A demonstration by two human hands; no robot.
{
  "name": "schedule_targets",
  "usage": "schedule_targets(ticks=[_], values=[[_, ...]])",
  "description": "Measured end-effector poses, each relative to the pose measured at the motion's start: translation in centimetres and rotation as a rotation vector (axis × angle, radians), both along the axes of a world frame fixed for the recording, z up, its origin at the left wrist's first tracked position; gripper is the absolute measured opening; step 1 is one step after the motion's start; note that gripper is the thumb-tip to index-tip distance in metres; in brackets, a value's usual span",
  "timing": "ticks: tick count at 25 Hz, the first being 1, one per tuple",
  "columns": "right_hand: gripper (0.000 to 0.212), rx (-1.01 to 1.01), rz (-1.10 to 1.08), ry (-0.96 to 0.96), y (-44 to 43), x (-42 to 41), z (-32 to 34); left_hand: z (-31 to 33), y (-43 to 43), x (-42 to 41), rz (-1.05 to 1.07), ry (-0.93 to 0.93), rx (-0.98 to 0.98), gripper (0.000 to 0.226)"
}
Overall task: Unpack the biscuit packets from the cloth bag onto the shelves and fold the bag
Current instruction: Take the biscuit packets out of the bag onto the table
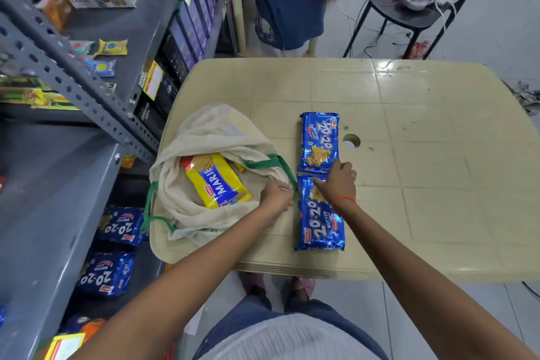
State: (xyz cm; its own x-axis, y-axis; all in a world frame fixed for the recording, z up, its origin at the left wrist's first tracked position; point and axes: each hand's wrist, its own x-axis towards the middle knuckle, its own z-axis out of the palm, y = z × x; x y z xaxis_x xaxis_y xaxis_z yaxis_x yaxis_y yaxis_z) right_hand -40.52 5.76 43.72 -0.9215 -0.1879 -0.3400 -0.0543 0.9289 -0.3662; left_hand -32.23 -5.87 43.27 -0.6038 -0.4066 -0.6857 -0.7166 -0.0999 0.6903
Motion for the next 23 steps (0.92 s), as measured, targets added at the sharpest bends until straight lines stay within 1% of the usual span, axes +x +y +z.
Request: schedule_targets(ticks=[1,2,4,5,6,7,8,10,11,12,13,15,16,17,18,19,20,21,23], values=[[0.059,-0.067,0.078,0.007,-1.7,0.3,0.4,0.2,-1.3,0.3,0.045,0.025,-0.099,0.008],[0.051,-0.156,0.158,-0.028,-3.6,0.7,0.8,0.3,-2.9,0.9,0.075,0.042,-0.244,0.012],[0.033,-0.303,0.276,-0.161,-7.5,2.1,1.6,0.5,-6.0,2.7,0.131,0.053,-0.541,0.024],[0.026,-0.343,0.316,-0.229,-9.4,2.9,1.7,0.3,-7.4,3.8,0.178,0.012,-0.636,0.032],[0.022,-0.353,0.361,-0.282,-11.2,3.7,1.7,0.3,-8.8,4.9,0.248,-0.050,-0.681,0.042],[0.021,-0.324,0.405,-0.313,-12.7,4.5,1.5,0.1,-9.8,5.8,0.323,-0.115,-0.669,0.050],[0.026,-0.273,0.455,-0.322,-14.0,5.1,1.0,-0.3,-10.6,6.6,0.383,-0.167,-0.632,0.052],[0.054,-0.168,0.526,-0.328,-15.7,6.0,0.2,-0.6,-11.9,7.4,0.431,-0.238,-0.519,0.043],[0.062,-0.152,0.521,-0.349,-16.1,6.2,0.0,-0.5,-12.5,7.5,0.430,-0.221,-0.433,0.039],[0.062,-0.168,0.493,-0.372,-16.7,6.4,-0.1,-0.2,-13.1,7.5,0.431,-0.172,-0.334,0.038],[0.058,-0.190,0.454,-0.382,-17.2,6.4,-0.1,0.0,-13.7,7.4,0.447,-0.116,-0.229,0.042],[0.046,-0.231,0.401,-0.378,-17.9,5.9,-0.1,0.0,-15.0,7.2,0.517,-0.038,-0.076,0.056],[0.041,-0.246,0.389,-0.379,-18.3,5.6,0.0,0.5,-15.5,7.1,0.558,-0.008,-0.001,0.056],[0.039,-0.260,0.375,-0.396,-18.7,5.3,0.4,1.2,-15.8,7.1,0.599,0.028,0.078,0.046],[0.034,-0.285,0.351,-0.413,-19.0,5.1,0.8,2.1,-16.1,7.1,0.613,0.054,0.129,0.026],[0.028,-0.326,0.303,-0.447,-19.3,4.8,1.1,3.1,-16.4,7.0,0.614,0.069,0.138,0.009],[0.022,-0.385,0.248,-0.473,-19.5,4.6,1.4,3.1,-16.9,6.8,0.610,0.073,0.105,0.009],[0.023,-0.439,0.206,-0.483,-19.8,4.4,1.7,3.1,-17.3,6.6,0.604,0.082,0.087,0.008],[0.023,-0.475,0.178,-0.472,-20.1,4.2,2.4,2.4,-18.0,6.3,0.594,0.110,0.111,0.020]])
